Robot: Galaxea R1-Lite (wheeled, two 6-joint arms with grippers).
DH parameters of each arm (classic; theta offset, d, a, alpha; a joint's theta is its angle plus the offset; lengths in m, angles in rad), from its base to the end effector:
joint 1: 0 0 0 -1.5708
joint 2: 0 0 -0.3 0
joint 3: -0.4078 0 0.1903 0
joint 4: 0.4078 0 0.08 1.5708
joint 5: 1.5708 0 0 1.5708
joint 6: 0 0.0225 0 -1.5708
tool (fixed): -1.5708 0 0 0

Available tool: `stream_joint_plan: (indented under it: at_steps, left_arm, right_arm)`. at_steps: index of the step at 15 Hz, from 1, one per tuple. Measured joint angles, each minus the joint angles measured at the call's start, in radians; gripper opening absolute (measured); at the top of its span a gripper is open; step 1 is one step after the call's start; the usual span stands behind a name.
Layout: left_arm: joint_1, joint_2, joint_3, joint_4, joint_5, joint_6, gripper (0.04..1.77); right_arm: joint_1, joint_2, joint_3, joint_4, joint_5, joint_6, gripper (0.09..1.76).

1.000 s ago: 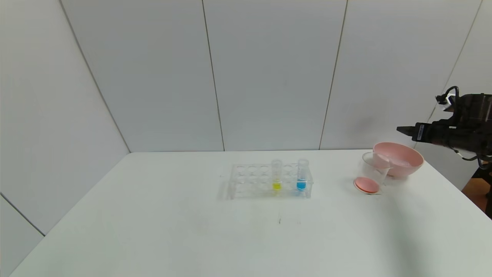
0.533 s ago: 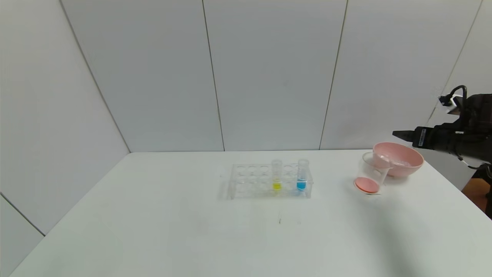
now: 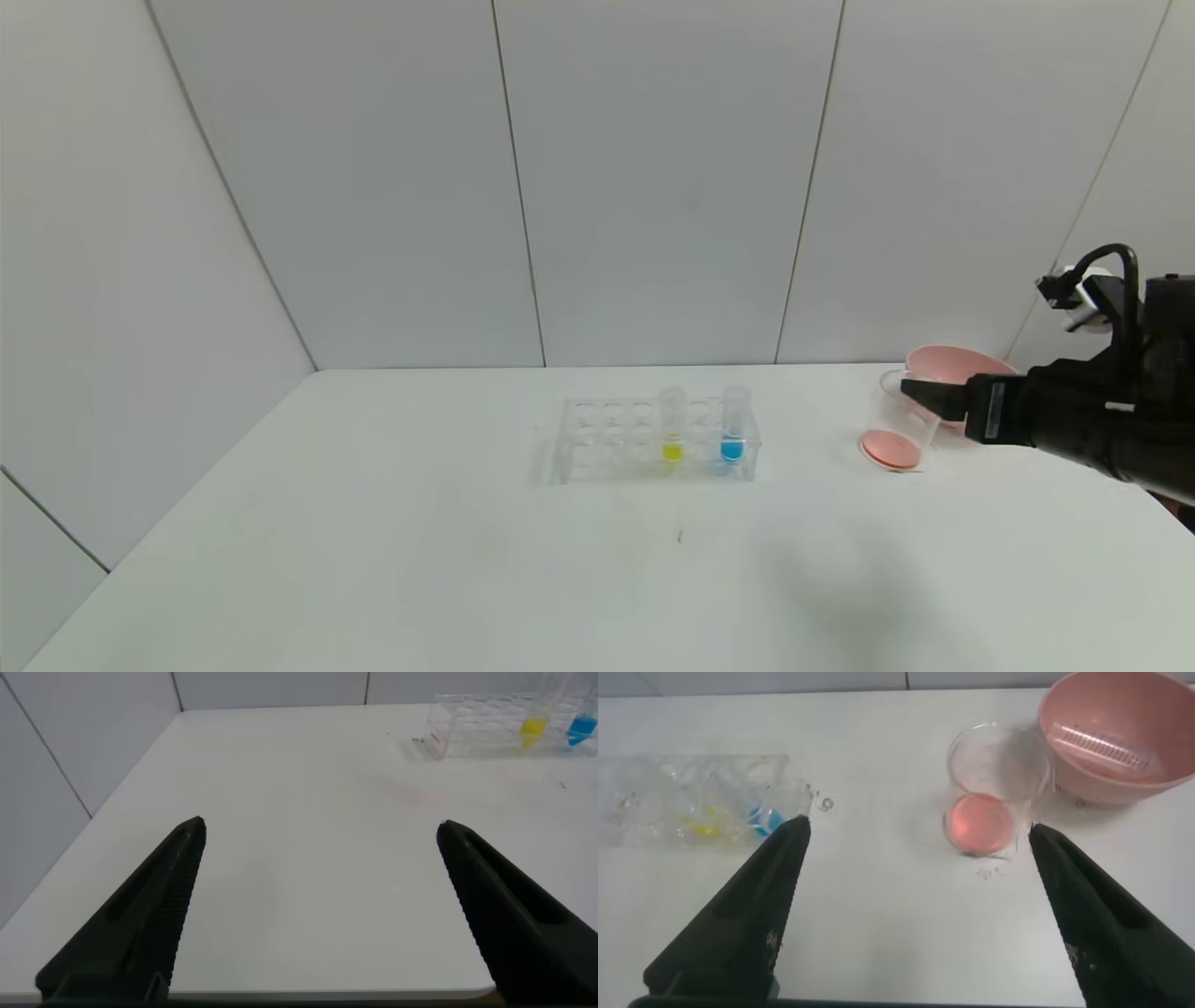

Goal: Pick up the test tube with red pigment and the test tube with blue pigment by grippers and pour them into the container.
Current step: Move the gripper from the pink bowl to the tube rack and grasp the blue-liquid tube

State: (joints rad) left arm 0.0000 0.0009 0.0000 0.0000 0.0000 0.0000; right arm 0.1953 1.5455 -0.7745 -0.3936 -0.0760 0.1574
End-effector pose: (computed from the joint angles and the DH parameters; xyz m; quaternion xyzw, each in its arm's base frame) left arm -0.0227 0.0000 0.0755 0.0000 0.0004 0.0000 1.0000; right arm 0.2608 0.0499 0.1945 0.0518 0.1899 0.0438 0.9795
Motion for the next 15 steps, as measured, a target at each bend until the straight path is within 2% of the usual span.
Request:
stream_joint_plan:
  at_steps: [2, 4, 7, 12, 15]
  left_arm:
    - [0.000, 0.000, 0.000, 0.000, 0.000, 0.000, 1.76]
    - [0.000, 0.000, 0.000, 0.000, 0.000, 0.000, 1.76]
    - [0.000, 0.000, 0.000, 0.000, 0.000, 0.000, 1.76]
    - [0.000, 0.000, 0.000, 0.000, 0.000, 0.000, 1.76]
    - [0.000, 0.000, 0.000, 0.000, 0.000, 0.000, 1.76]
  right_arm:
    - [0.140, -0.047, 0.056, 0.000, -0.130, 0.051, 1.68]
    - [0.264, -0.065, 0.089, -0.003, -0.216, 0.100, 1.69]
    - [0.373, -0.036, 0.097, -0.020, -0.289, 0.142, 1.70]
    - [0.443, 0.134, 0.079, -0.228, -0.353, 0.143, 1.70]
    - [0.453, 0.246, 0.025, -0.274, -0.368, 0.129, 1.70]
